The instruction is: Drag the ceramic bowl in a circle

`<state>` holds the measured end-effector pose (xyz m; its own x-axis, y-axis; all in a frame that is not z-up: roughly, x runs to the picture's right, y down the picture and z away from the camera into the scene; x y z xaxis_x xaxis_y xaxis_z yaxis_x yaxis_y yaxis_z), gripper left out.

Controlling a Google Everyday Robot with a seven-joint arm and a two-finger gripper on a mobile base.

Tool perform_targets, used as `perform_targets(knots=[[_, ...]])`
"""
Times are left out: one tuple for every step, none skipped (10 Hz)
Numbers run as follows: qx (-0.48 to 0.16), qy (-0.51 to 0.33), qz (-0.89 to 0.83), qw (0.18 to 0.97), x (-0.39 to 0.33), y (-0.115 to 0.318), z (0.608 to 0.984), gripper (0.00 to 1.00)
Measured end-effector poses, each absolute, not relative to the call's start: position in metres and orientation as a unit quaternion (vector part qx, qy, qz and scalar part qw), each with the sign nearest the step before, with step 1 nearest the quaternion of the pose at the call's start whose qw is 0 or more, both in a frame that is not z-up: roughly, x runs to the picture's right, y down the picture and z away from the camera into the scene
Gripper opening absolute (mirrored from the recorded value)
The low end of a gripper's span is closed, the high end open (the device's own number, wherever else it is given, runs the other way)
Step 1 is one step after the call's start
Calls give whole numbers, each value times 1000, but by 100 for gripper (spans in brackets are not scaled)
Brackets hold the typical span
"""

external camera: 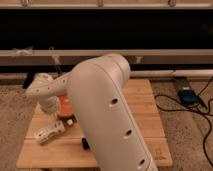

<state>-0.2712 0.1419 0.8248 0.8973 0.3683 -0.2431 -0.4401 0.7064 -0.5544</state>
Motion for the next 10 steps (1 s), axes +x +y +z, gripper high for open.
perform_targets(knots=[[-314,68,228,919,-256,130,840,0],[-314,76,237,916,-245,120,852,0],[-312,87,249,913,-233,106,869,0],[-310,91,256,911,-229,95,881,0],[-309,91,257,911,-229,87,888,0],[-307,90,256,912,-231,82,891,0],[-305,83,250,915,-242,75,893,0],[-304,78,245,917,-251,74,891,0],[-303,73,236,920,-261,77,887,0],[-302,65,227,924,-277,82,879,0]])
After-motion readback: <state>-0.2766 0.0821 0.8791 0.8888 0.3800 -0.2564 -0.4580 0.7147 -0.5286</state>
